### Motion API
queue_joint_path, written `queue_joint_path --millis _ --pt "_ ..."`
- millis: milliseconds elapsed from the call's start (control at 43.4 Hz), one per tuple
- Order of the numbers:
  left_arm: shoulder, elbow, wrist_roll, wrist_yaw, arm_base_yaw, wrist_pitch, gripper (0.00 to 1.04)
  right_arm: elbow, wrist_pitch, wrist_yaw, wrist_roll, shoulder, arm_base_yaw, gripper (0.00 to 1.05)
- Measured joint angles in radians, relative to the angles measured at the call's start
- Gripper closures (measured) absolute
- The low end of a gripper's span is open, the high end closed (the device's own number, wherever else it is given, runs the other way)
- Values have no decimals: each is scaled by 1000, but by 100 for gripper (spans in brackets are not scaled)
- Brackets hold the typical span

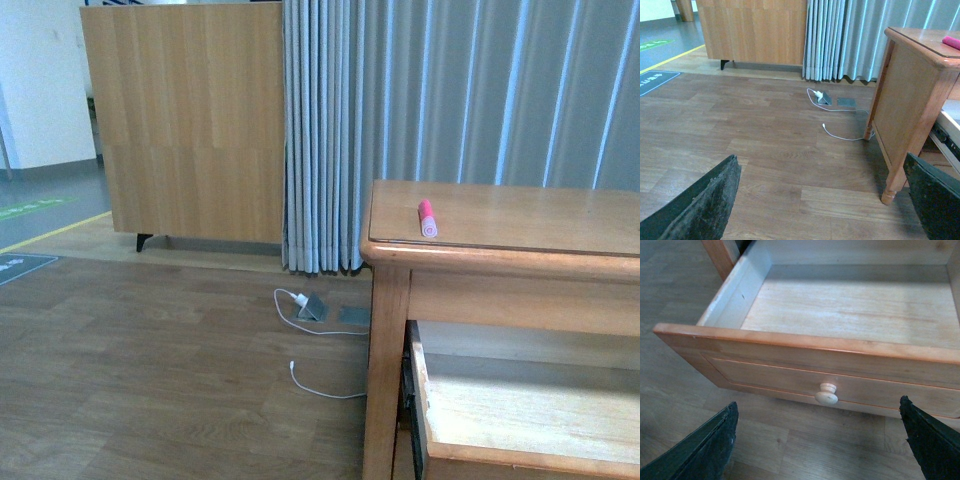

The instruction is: Place pink marker in drawer with both arms

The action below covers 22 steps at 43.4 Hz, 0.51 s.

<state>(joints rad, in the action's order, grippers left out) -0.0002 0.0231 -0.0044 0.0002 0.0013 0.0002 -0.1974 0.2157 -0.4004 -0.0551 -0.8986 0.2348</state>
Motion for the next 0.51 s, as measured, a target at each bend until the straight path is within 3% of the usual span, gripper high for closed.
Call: queue_joint_path --millis 207,507 --pt "0 0 0 0 0 0 6 0 -215 -111 -1 293 100 8" --pt "0 0 0 0 0 0 6 2 -248 -166 37 365 176 8"
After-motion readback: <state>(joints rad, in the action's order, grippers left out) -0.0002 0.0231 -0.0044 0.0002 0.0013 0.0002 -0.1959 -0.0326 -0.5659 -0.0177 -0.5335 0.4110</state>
